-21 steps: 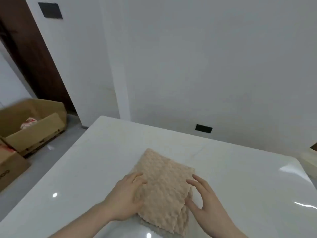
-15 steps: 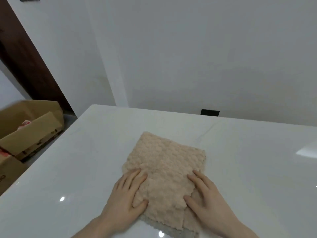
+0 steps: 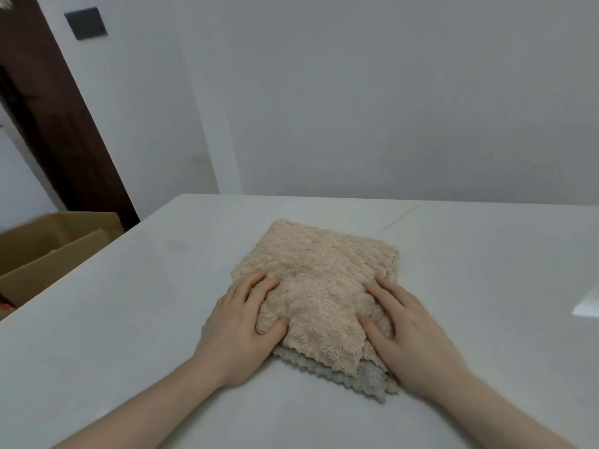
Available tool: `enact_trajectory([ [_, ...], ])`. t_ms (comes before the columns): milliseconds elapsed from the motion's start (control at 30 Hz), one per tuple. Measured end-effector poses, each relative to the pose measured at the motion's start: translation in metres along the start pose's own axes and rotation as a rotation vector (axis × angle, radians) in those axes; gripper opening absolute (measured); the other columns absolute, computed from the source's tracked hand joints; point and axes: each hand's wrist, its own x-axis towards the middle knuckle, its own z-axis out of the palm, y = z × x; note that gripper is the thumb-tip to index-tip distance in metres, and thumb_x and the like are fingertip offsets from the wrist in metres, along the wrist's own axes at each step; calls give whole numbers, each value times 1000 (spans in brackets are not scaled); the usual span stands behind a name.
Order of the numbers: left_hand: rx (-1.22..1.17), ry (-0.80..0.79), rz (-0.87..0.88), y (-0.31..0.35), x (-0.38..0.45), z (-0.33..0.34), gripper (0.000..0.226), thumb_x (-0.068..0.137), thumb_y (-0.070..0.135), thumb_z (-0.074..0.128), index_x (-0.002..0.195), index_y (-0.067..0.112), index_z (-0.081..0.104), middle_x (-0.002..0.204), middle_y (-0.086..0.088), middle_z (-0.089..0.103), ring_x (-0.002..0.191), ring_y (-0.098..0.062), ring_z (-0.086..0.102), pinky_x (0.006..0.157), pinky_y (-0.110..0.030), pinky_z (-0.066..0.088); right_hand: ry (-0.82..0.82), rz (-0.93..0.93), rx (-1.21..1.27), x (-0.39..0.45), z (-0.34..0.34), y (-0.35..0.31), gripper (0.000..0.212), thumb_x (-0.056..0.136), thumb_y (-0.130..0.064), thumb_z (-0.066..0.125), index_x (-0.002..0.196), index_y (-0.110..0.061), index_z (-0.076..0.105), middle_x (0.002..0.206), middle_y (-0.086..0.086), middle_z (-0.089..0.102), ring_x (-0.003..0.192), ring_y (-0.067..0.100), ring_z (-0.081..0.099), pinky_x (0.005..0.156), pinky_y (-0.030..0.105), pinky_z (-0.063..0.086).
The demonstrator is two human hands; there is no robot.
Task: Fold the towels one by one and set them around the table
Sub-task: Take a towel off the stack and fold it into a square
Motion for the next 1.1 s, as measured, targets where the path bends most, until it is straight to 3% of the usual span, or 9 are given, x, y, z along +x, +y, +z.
enact_trajectory([
  [167,26,-100,3,-1,1,-4,82,87,83,24,157,39,25,164,18,19,152,-7,14,125,-37,19,57,24,-27,-5,-2,-4,57,98,-62,45,149,-38,46,158,-17,38,145,8,35,121,27,29],
  [333,29,-175,-19,2,-4,-9,91,84,87,35,160,42,12,168,16,10,155,-10,6,127,-39,10,203,-59,64,-29,-4,-23,40,100,-38,55,140,-32,59,143,-25,45,138,7,42,117,31,35],
  [433,51,-139,-36,4,-7,-4,94,82,89,35,160,42,13,168,14,11,155,-11,7,127,-39,11,141,-154,-21,-44,6,-35,51,93,-56,54,140,-36,57,144,-26,47,137,2,38,118,31,33],
  [533,48,-103,-43,4,-7,-1,95,81,90,35,160,42,15,168,13,14,155,-12,10,126,-39,14,118,-128,-66,-45,10,-34,63,87,-66,54,144,-39,53,147,-27,45,140,4,35,120,27,28],
  [900,41,-58,-108,9,10,10,97,77,93,34,157,39,25,165,10,23,153,-15,18,124,-43,20,91,5,-13,-17,19,-25,50,94,-43,59,143,-33,54,146,-17,54,136,9,48,114,23,34],
  [1000,-12,-26,-92,10,12,10,86,81,83,39,154,39,31,163,13,25,151,-14,20,124,-41,20,110,5,2,-16,21,-23,51,93,-42,60,142,-35,54,148,-17,52,137,9,46,115,26,34],
  [1100,-142,54,-57,7,7,6,58,83,55,44,140,43,46,158,16,33,147,-10,25,123,-40,17,176,-20,0,-21,21,-24,47,91,-42,65,137,-36,60,144,-18,54,135,9,47,115,28,36],
])
